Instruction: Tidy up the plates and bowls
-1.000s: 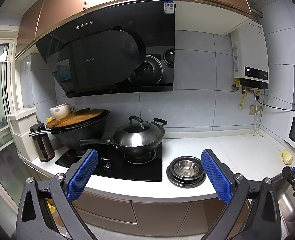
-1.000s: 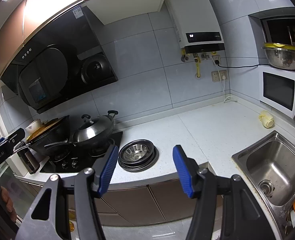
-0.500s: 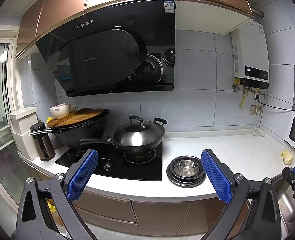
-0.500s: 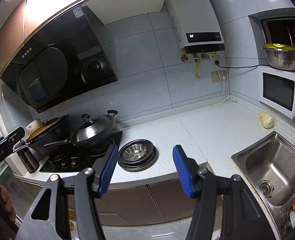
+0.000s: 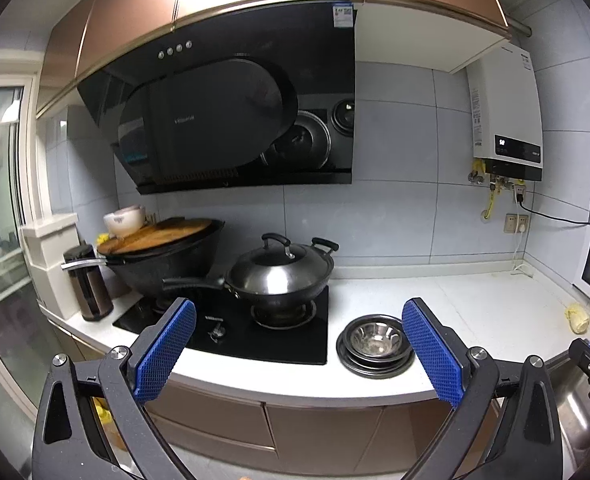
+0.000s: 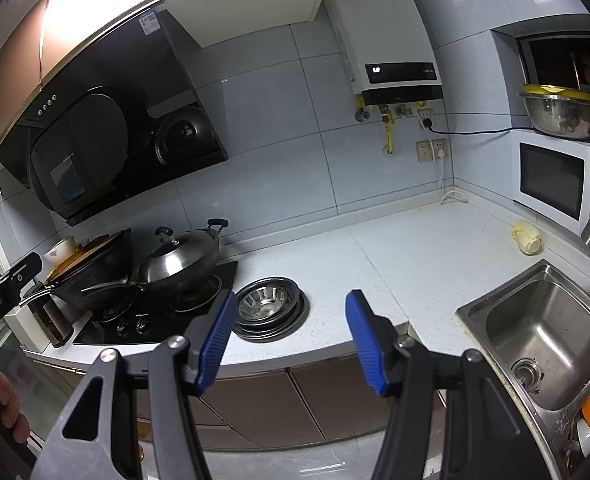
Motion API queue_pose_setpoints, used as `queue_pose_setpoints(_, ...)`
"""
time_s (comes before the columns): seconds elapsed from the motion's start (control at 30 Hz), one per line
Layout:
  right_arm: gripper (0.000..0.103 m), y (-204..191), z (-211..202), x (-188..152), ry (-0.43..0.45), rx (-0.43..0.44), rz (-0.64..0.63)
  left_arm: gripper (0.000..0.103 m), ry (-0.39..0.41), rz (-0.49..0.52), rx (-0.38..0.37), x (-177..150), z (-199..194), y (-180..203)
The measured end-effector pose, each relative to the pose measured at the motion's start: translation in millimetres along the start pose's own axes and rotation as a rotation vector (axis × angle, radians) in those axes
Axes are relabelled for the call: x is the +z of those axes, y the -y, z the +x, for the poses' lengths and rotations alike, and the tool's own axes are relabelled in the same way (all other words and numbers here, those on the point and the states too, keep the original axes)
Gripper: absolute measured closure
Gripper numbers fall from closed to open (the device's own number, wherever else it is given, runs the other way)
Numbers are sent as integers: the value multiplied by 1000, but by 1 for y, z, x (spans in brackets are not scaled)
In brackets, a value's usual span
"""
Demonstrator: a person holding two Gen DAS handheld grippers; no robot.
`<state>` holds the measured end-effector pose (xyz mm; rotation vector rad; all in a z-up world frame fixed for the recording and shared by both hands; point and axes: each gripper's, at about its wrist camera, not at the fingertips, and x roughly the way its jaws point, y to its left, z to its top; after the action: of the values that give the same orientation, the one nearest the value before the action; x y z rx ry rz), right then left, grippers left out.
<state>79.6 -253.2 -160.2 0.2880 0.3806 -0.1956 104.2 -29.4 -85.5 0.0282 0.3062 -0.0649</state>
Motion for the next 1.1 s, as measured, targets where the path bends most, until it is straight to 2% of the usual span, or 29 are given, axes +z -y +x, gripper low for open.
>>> queue_pose_setpoints(0.27, 48, 2, 2, -1, -1, -19, -4, 1, -44, -41, -51, -5, 10, -3)
queue_pose_setpoints(0.73, 48, -1, 4, 0, 7, -35, -22, 1, -57, -44, -22, -10, 16, 1)
queue_pose_setpoints(0.97, 48, -2, 6, -1, 8, -40, -37, 1, -90, -63, -31, -12, 23, -1)
queue_pose_setpoints(1.1, 48, -1, 8, -2, 5, -40, -40, 1, -73, -41, -35, -14, 21, 3)
